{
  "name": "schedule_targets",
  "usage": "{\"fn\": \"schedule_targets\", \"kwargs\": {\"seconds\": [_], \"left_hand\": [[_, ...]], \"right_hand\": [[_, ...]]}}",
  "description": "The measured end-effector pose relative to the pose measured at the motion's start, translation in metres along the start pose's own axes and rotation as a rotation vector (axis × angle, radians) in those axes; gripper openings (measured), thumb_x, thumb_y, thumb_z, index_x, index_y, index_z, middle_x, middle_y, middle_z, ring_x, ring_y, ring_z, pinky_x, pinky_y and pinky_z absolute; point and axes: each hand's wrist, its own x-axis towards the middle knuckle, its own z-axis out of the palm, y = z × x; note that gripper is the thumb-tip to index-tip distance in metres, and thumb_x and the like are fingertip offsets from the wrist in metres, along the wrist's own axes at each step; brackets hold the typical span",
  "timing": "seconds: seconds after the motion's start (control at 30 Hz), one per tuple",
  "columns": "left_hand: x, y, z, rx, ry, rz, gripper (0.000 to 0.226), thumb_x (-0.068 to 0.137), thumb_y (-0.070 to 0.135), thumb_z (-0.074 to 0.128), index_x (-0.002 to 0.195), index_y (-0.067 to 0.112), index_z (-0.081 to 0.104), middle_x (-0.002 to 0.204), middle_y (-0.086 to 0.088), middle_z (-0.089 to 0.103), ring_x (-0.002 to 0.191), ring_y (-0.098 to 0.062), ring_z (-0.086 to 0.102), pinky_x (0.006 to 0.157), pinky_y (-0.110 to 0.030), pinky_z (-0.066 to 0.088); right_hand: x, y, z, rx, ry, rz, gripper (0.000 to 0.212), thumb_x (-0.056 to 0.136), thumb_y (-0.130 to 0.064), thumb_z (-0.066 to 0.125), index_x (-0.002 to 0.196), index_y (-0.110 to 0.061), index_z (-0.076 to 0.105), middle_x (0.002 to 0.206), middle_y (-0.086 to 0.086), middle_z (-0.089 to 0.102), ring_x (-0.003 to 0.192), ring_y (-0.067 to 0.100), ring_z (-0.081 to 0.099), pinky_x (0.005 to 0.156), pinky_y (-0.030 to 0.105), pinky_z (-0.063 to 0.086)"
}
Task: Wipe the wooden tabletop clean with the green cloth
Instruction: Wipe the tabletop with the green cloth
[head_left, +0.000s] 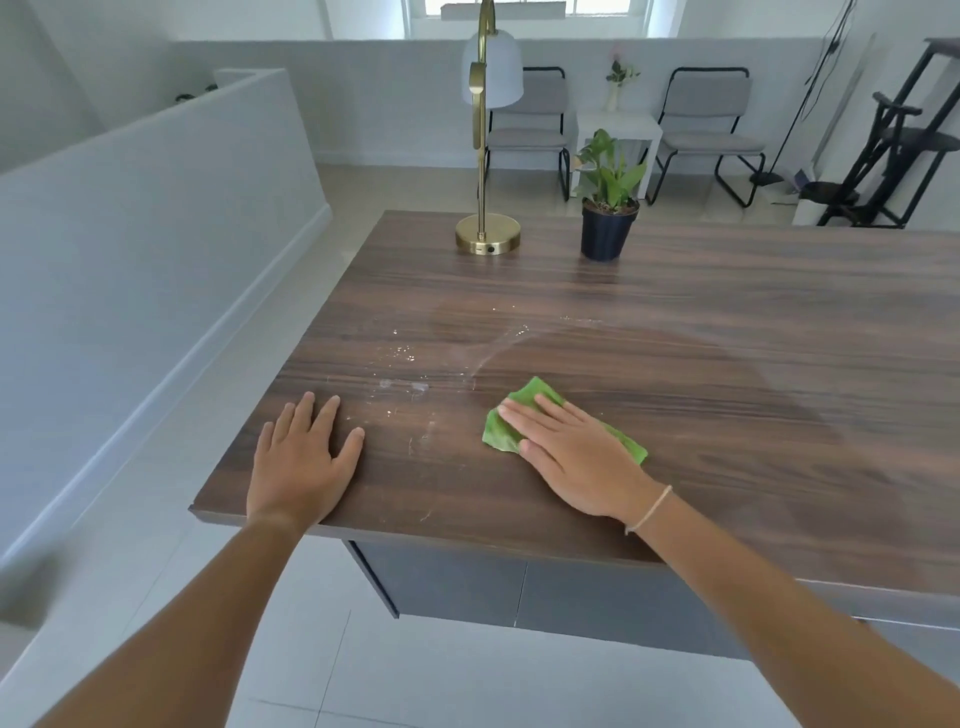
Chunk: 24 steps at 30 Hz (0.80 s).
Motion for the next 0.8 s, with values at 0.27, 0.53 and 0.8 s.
{"fn": "schedule_targets", "kwargs": {"seconds": [0.27,0.53,0.8], "left_hand": [[0.001,-0.001,0.001,0.02,0.007,0.003,0.061,0.091,0.052,0.028,0.145,0.023,0.026,0.157,-0.007,0.022,0.145,-0.026,0.015,0.118,-0.043,0.009],[0.0,-0.001,0.0,0.017,-0.015,0.003,0.061,0.092,0.052,0.028,0.145,0.021,0.026,0.157,-0.009,0.021,0.145,-0.028,0.015,0.118,-0.044,0.01],[0.0,0.01,-0.008,0.004,-0.047,0.034,0.057,0.094,0.044,0.033,0.144,0.017,0.029,0.156,-0.013,0.02,0.144,-0.033,0.014,0.117,-0.049,0.009]], "right_hand": [[0.038,0.046,-0.026,-0.122,0.018,0.505,0.051,0.099,-0.031,0.019,0.149,-0.022,0.014,0.16,-0.004,0.008,0.146,0.026,0.009,0.119,0.04,0.007],[-0.017,-0.069,0.023,-0.023,0.017,0.023,0.047,0.099,-0.034,0.022,0.146,-0.036,0.022,0.156,-0.018,0.019,0.146,0.016,0.013,0.117,0.034,0.007],[-0.069,0.075,-0.044,-0.11,0.053,0.755,0.05,0.099,-0.032,0.022,0.148,-0.034,0.015,0.159,-0.013,0.01,0.146,0.024,0.01,0.117,0.043,0.01]]}}
